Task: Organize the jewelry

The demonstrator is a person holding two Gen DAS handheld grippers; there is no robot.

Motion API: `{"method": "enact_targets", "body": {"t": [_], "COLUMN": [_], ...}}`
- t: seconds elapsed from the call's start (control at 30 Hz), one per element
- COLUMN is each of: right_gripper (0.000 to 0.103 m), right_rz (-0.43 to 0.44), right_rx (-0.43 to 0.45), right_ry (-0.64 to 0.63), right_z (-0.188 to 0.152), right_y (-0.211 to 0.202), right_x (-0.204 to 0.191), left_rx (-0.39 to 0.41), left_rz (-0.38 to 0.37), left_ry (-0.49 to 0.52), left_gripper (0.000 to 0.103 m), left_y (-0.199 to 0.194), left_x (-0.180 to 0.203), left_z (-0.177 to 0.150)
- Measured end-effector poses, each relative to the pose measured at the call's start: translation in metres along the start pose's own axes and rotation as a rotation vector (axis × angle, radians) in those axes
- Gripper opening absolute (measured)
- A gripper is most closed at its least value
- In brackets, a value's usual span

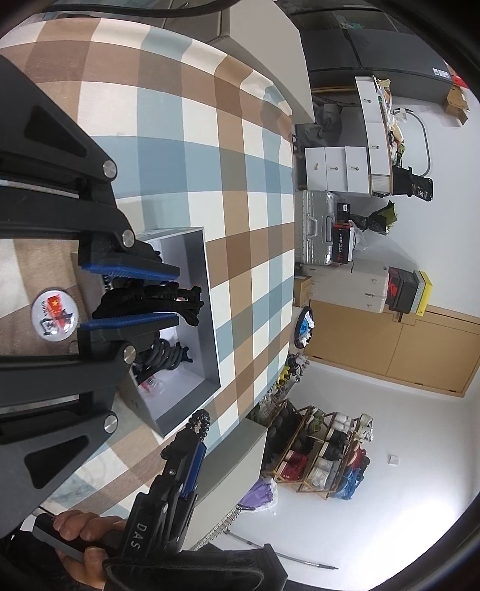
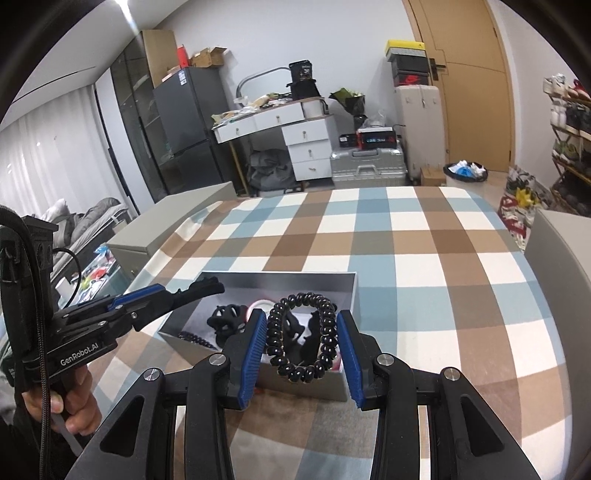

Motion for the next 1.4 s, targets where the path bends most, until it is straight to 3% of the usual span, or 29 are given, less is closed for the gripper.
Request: {"method": "enact_targets", "body": {"t": [0.43,0.9,1.03,1.13,1.2,1.27,1.4], "right_gripper": [0.039,0.040,0.061,0.065,0.069,0.073,0.083], "right_rz": [-0.003,-0.004,0.000,-0.008,-0.009,-0.014,-0.030], "right_rx": [-0.022,-0.035,-0.030,-0.019,-0.022,-0.022,-0.023], "right_ry": [0.004,-0.002,-0.002,0.001,0.003,0.004,0.001], "right_z": [0.002,0.003,0.004,0.004,0.003,0.002,-0.002], "right_y": [0.027,0.035,0.036,0.033,0.032,0.030,0.023], "right_x": [0.003,0.003,0.003,0.004,0.005,0.006,0.006], "left_rx": [-0.016,-0.043,-0.055,-0.059,-0.058,-0.050,-0.042], "left_rz": [0.029,0.004,-0.002,-0.009,-0.010,-0.005,-0.010], "left_ry": [-0.002,0.029,0.035,0.024,0.020,0.017,0.001], "left_gripper": [0.013,0.013,0.013,0.013,0.019,0.040,0.060], "left_y": [0.017,0.028,0.029,0.027,0.024,0.018,0.009], "left_x": [-0.003,0.007,0.009,0.008,0.007,0.006,0.003], "left_z": [0.003,0.000,-0.002,-0.002,-0.001,0.000,0.000]}}
Point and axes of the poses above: each gripper's, at about its wrist camera, not at the fingertips, and y roughly the way its jaws point, x to its right, z to its top, the point moved 9 cm from there along y, roughly the way its jaws point, and after that the axes turned 15 degrees about -y, right-handed, at the moved point
